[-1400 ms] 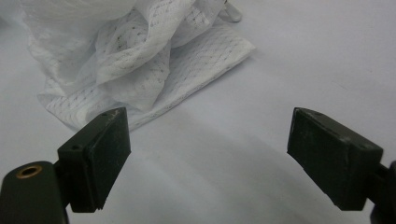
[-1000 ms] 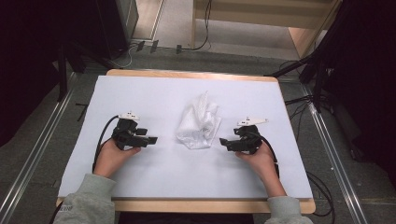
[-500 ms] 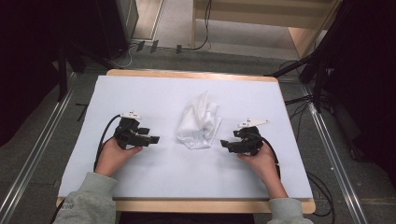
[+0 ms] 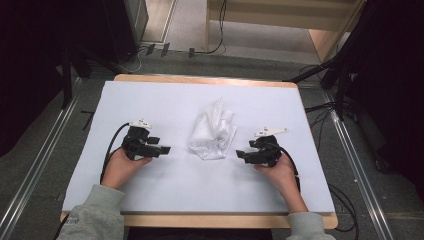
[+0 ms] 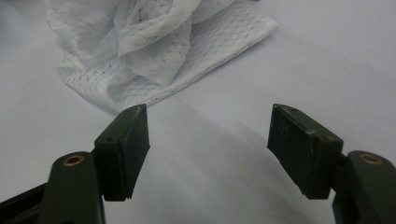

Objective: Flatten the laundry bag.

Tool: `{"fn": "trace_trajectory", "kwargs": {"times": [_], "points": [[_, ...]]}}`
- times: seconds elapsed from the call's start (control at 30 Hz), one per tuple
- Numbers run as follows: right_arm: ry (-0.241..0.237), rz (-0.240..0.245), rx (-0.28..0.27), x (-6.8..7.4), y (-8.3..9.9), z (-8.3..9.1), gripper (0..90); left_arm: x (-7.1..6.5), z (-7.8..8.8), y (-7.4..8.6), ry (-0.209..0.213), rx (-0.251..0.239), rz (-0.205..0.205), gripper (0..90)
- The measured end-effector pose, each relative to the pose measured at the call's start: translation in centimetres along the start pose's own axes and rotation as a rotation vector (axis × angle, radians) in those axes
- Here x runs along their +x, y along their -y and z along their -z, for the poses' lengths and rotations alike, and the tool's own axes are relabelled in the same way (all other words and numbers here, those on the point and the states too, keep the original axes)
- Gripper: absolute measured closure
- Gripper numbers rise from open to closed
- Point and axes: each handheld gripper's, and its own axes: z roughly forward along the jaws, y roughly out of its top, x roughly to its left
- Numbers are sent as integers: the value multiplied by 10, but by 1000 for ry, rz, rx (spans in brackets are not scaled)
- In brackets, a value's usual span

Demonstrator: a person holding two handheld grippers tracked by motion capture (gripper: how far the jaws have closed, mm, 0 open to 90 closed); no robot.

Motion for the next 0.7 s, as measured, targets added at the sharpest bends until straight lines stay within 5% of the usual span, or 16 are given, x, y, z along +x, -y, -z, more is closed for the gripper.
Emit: {"fn": "trace_trajectory", "kwargs": {"times": [0.7], "points": [[-12, 2, 13, 3, 0, -2, 315, 1, 1, 0, -8, -12, 7, 340]]}}
